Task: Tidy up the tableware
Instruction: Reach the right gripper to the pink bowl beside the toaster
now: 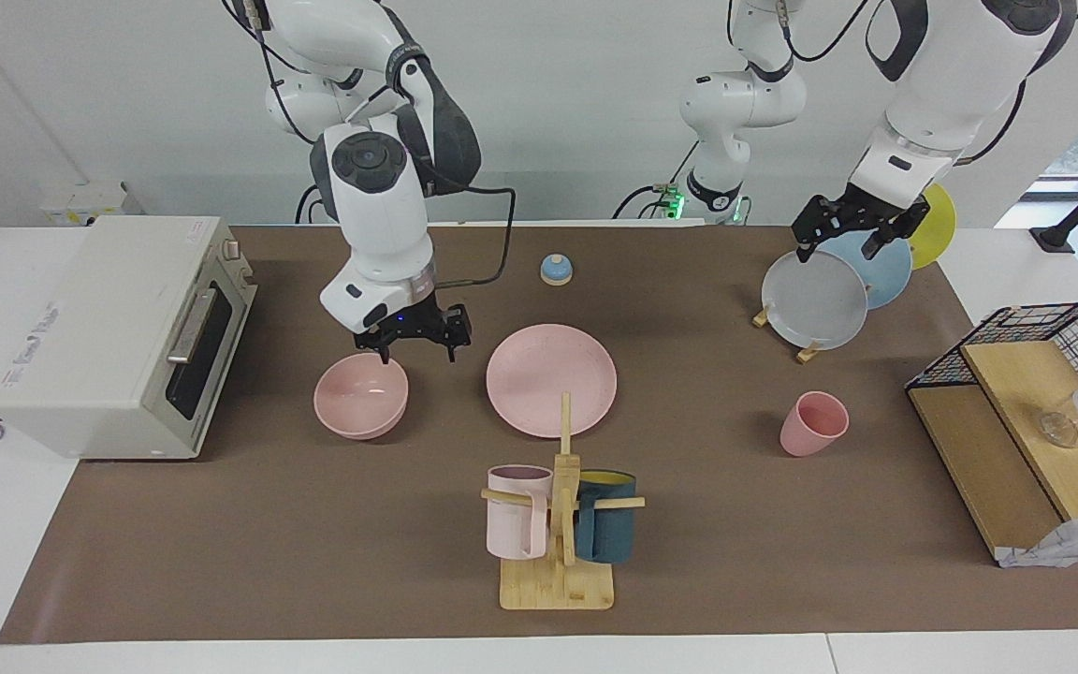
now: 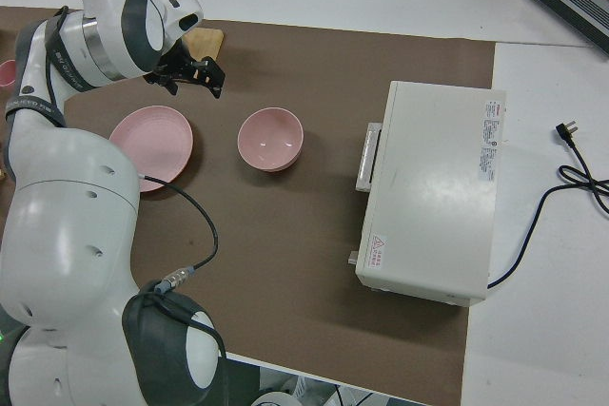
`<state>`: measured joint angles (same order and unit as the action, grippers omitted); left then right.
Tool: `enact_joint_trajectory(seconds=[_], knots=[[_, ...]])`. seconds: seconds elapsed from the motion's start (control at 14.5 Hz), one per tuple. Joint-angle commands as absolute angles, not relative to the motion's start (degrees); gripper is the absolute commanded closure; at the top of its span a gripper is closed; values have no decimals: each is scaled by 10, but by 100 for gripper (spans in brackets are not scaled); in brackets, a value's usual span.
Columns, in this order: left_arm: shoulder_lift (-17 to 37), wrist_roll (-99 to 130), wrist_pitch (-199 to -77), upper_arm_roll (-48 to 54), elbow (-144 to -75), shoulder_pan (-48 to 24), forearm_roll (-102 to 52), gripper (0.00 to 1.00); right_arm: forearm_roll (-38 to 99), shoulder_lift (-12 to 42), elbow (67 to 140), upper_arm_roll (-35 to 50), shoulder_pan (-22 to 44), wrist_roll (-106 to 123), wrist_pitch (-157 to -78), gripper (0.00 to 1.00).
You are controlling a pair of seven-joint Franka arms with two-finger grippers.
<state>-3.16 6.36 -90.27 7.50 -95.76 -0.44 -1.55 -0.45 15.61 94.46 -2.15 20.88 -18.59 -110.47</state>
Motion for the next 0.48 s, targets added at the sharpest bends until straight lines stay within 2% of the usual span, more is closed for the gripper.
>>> enact_joint_trajectory(seconds=[0.0, 0.41], knots=[[-26, 61, -896, 77, -947, -2, -25, 0, -6, 134, 1019, -19, 203, -182, -1160, 0], [-26, 60, -902, 76, -947, 0, -31, 0, -6, 132, 1071, -20, 197, -171, -1193, 0]])
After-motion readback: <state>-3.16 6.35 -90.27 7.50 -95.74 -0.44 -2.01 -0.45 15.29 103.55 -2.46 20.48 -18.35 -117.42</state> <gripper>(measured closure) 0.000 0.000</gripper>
